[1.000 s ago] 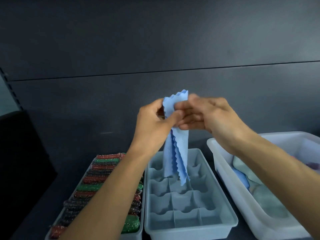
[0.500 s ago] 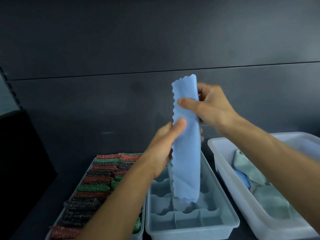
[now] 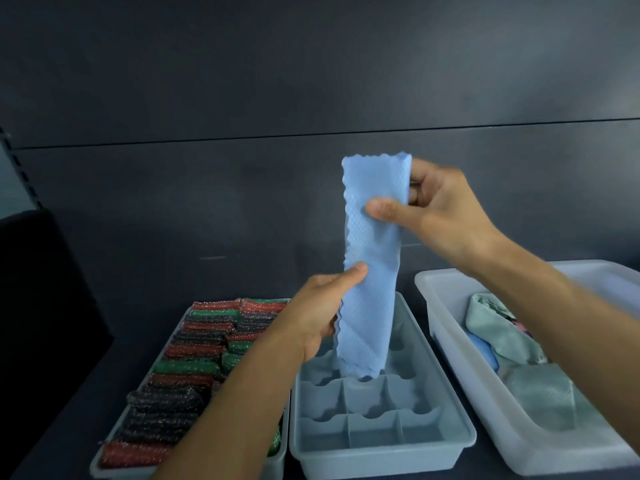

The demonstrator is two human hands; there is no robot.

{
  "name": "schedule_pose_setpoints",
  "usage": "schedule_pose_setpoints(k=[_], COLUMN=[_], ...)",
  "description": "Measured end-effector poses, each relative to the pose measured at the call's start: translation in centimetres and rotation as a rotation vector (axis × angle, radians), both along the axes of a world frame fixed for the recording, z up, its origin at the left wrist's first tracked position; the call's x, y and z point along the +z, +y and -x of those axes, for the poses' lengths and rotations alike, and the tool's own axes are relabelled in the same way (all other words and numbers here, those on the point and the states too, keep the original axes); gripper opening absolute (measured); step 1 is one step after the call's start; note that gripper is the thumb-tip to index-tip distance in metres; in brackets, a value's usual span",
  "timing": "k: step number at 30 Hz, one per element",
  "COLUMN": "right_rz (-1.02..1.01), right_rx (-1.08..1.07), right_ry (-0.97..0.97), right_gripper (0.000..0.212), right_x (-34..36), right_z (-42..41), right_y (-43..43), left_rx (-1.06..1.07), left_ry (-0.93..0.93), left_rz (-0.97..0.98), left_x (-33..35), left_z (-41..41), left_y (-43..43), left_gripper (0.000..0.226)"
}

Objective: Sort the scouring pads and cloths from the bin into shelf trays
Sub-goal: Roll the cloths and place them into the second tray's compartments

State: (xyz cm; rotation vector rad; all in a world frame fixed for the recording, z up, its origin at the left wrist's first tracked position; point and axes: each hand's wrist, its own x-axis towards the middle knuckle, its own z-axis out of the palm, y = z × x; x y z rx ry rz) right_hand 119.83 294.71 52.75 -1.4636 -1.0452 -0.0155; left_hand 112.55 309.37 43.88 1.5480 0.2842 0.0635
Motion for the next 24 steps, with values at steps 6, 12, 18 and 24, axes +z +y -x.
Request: schedule_pose_setpoints(k=[6, 12, 18, 24], right_rz=[0.214, 0.266, 0.478, 0.051], right_rx=[-0.049, -0.069, -0.121, -0.114], right_ry=[-0.47, -0.805, -1.141, 0.07], right_gripper=[0.014, 0.031, 0.049, 0.003], right_x=[-6.3, -9.9, -10.9, -9.5], right_z=[2.1, 1.5, 0.8, 2.5], right_y=[-1.9, -2.3, -1.8, 0.4], left_rx=[0.057, 0.044, 0.058, 0.053], left_ry=[0.06, 0.073, 0.025, -0.04], left_rz=[0.309, 0.456, 0.391, 0.169], left_x=[0.1, 0.6, 0.0, -1.9], left_z=[0.0, 0.4, 1.1, 1.6], left_y=[0.8, 1.0, 0.8, 0.9], left_gripper=[0.034, 0.056, 0.033, 0.084])
